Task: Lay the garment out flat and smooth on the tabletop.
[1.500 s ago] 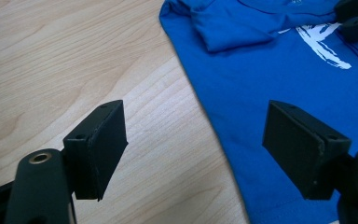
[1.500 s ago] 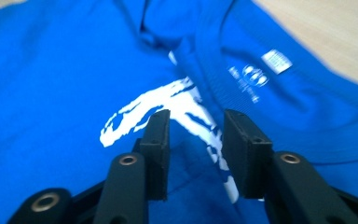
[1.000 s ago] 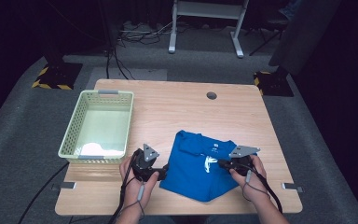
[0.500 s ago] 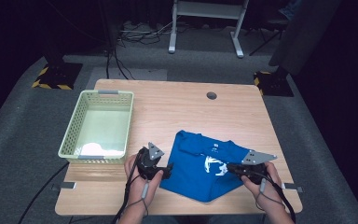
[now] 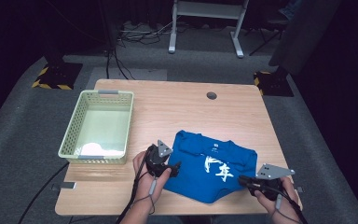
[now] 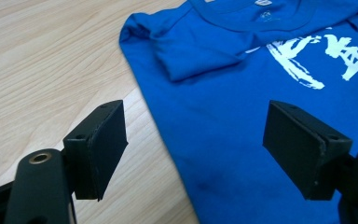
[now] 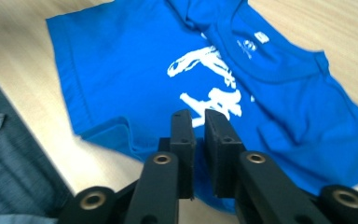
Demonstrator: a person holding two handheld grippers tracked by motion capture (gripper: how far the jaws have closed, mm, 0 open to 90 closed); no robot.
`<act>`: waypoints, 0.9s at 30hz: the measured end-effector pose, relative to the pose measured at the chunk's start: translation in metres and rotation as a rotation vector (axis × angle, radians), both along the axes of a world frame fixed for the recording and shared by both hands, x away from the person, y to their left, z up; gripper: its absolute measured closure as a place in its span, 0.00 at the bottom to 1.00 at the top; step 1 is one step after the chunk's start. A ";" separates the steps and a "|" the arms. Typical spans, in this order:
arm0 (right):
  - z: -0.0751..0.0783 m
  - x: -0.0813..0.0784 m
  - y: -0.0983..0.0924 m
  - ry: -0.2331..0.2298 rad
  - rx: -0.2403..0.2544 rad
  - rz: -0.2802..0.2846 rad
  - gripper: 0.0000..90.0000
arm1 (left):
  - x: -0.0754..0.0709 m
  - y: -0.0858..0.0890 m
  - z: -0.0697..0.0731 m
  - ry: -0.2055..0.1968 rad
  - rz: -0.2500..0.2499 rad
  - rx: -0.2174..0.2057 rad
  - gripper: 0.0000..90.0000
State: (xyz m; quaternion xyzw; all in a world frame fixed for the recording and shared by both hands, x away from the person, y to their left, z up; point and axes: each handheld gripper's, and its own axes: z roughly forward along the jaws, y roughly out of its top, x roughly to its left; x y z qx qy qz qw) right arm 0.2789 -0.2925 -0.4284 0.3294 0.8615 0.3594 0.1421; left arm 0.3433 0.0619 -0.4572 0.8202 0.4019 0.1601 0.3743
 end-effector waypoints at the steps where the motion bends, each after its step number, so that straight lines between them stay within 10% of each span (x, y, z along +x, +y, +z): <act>1: 0.000 -0.003 -0.002 0.002 0.001 -0.008 0.89 | 0.001 -0.001 0.000 0.000 -0.005 0.001 0.24; 16: -0.006 -0.010 -0.022 -0.027 0.017 -0.148 0.60 | 0.014 -0.021 -0.007 0.016 -0.055 0.019 0.24; 27: -0.044 0.014 -0.023 0.004 -0.001 -0.204 0.51 | 0.021 -0.028 -0.029 0.120 -0.100 0.098 0.30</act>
